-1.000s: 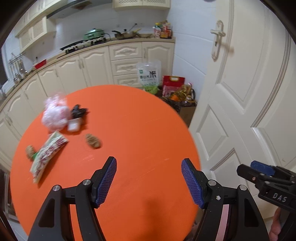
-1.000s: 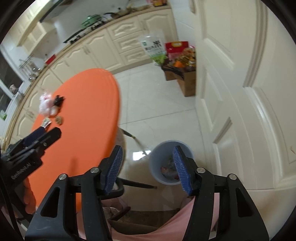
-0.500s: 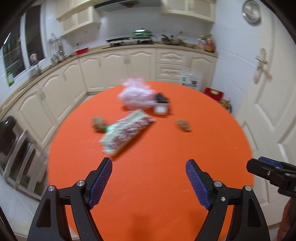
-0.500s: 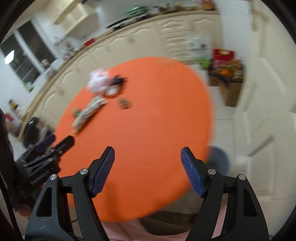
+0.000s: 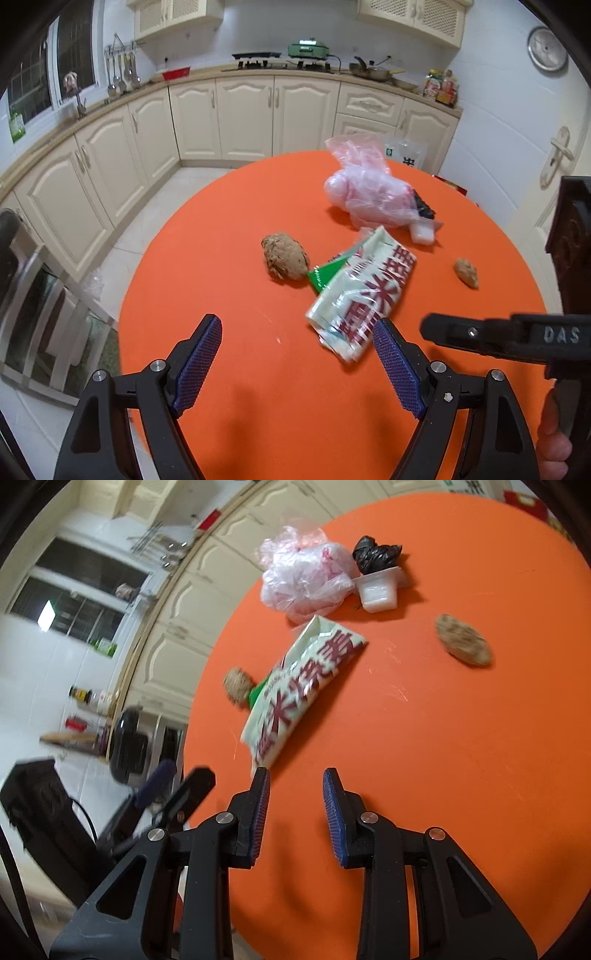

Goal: Collect trash
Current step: 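Grasp the rice-cracker bag with the right tool and lift it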

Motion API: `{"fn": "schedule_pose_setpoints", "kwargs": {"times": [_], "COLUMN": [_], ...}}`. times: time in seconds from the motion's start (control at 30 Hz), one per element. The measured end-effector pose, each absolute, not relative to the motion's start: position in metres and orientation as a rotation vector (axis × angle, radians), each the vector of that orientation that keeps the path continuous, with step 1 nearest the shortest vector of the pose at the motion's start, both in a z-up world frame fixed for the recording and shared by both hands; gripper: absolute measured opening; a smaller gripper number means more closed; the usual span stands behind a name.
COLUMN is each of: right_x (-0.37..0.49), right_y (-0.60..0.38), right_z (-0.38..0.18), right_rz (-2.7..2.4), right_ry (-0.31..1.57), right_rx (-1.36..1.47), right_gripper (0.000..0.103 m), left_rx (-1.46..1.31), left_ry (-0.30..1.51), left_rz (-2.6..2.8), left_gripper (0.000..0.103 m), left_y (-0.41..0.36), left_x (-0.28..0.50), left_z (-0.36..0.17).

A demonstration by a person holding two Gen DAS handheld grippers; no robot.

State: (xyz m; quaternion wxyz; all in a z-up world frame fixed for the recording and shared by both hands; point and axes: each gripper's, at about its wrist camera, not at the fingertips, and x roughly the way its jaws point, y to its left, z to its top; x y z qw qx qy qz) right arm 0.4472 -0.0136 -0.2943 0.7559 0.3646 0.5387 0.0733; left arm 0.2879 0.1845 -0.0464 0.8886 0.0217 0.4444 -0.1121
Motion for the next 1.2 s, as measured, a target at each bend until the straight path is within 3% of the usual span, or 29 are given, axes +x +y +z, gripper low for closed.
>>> {"fn": "schedule_pose_setpoints", "kwargs": {"times": [0.4, 0.77, 1.0, 1.2], "right_x": [0.497, 0.505, 0.473, 0.450], "right_y": [-0.007, 0.013, 0.007, 0.009], "right_z": [-0.328, -0.310, -0.285, -0.252], "right_rz": [0.144, 0.169, 0.193, 0.141], "right_ry": [1.121, 1.142, 1.166, 1.253], "right_rx": [0.918, 0.776, 0.675, 0.392], "right_gripper": [0.031, 0.017, 0.015, 0.015], "left_rx": [-0.018, -0.014, -0.009, -0.003], "left_ry": [1.034, 1.033, 1.045, 1.044], "left_rz": [-0.308, -0.317, -0.298, -0.299], "left_gripper": [0.073, 0.073, 0.073, 0.074], "left_y": [0.213, 0.221, 0.215, 0.208], "left_x": [0.337, 0.337, 0.322, 0.313], "left_z": [-0.077, -0.075, -0.068, -0.065]}}
